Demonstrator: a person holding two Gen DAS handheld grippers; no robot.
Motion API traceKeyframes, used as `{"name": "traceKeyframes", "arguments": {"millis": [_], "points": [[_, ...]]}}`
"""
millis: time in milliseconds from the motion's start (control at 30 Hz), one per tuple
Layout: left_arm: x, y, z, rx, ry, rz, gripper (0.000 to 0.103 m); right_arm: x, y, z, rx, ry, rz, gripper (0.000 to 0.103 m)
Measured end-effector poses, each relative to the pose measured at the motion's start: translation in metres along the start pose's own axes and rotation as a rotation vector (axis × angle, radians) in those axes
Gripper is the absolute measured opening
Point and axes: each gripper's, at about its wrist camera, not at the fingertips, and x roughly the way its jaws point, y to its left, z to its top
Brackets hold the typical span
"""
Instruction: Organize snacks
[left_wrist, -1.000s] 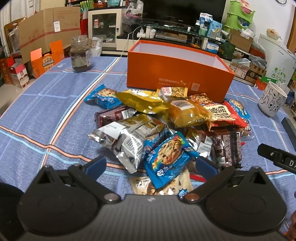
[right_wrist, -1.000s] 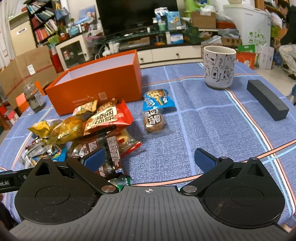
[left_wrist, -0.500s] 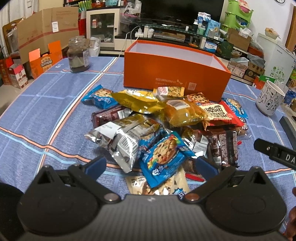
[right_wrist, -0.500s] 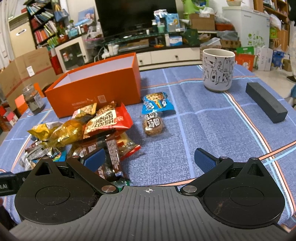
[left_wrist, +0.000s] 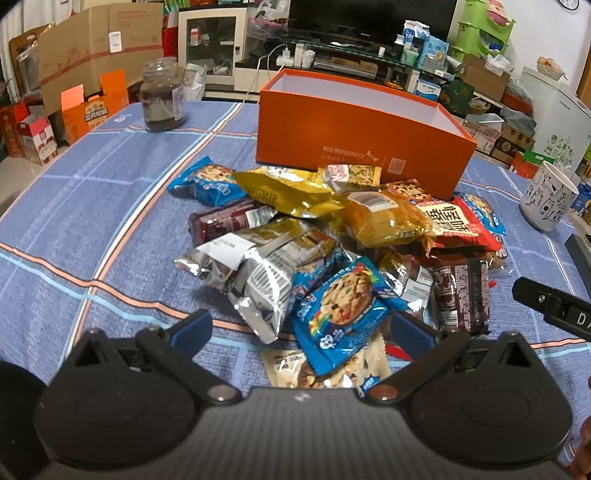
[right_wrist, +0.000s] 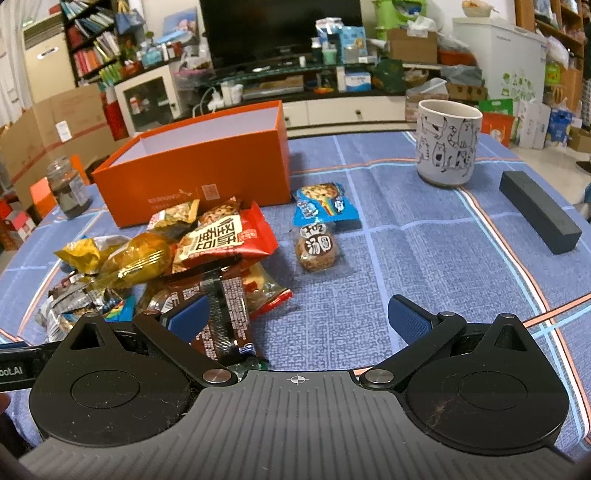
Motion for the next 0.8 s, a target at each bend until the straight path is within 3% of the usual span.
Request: {"name": "traceKeyframes", "arguments": {"millis": [433, 633, 800], "points": [[0.001, -0.001, -0.001, 0.012, 0.005, 0.005, 0.102, 0.0, 0.0, -0.001, -0.005, -0.001, 0.003, 0.096], [-0.005, 0.019, 0.007, -0.021, -0.027, 0.022, 0.102, 0.006, -0.016, -0.007, 0.013, 0.032, 0.007, 0.096], [0.0, 0.029, -0.001, -0.045, 0.018, -0.038, 0.102, 0.016, -0.035, -0.017, 0.052, 0.076, -0.018, 0.096]]}}
